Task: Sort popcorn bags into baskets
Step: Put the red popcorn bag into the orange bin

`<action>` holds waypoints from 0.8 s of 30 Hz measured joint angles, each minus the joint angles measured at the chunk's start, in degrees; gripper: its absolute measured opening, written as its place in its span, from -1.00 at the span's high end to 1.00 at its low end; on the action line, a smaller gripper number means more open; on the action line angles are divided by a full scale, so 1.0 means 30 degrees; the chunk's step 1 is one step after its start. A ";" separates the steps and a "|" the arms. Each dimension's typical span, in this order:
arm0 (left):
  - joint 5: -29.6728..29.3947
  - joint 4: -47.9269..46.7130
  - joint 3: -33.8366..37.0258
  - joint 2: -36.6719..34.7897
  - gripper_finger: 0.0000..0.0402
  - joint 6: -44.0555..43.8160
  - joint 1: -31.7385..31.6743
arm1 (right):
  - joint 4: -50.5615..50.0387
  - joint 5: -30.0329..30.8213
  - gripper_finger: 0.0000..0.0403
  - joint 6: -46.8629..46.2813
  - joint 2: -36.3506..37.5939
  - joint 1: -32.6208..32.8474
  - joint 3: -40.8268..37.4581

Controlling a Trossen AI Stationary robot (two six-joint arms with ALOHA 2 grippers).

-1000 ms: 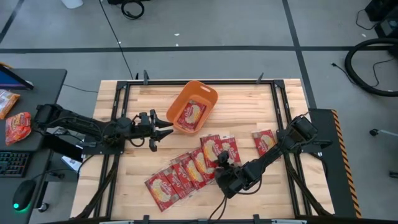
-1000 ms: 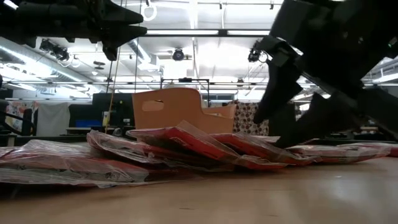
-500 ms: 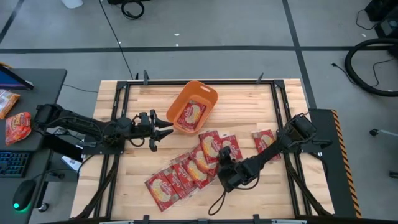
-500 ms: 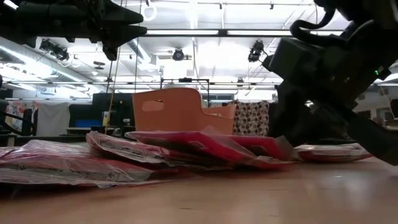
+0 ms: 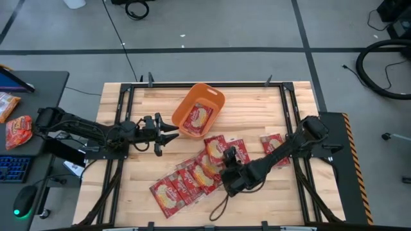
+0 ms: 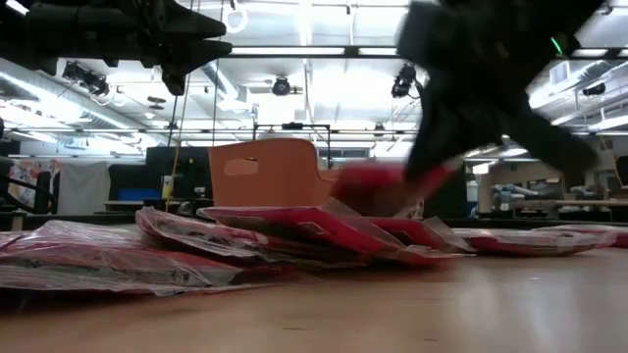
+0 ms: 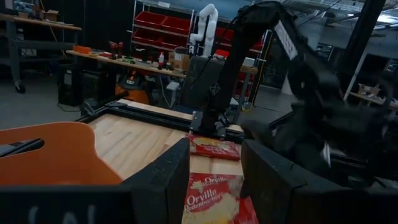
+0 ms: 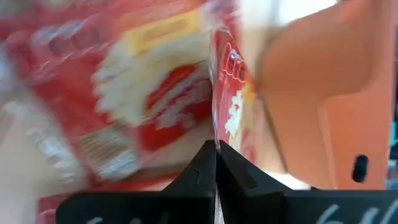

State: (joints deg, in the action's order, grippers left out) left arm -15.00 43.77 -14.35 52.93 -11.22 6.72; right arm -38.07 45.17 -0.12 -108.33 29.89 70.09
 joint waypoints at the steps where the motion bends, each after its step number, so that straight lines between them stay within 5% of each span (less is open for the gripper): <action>1: 0.0000 -0.0015 0.0000 0.0000 0.25 0.0007 0.0000 | -0.0727 -0.0185 0.97 -0.0392 0.0331 -0.0200 0.0387; 11: -0.0006 -0.0044 0.0000 0.0000 0.25 0.0015 0.0000 | -0.3882 -0.0939 0.99 -0.2615 0.4983 -0.2488 0.2503; 24: -0.0475 -0.0007 0.0000 0.0000 0.25 0.0495 -0.0058 | -0.1509 -0.1513 0.99 -0.0445 0.7649 -0.7632 0.3802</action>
State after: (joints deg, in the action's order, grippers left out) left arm -16.43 43.75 -14.35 52.93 -9.74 6.55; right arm -42.60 40.63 -1.46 -85.38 6.99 81.49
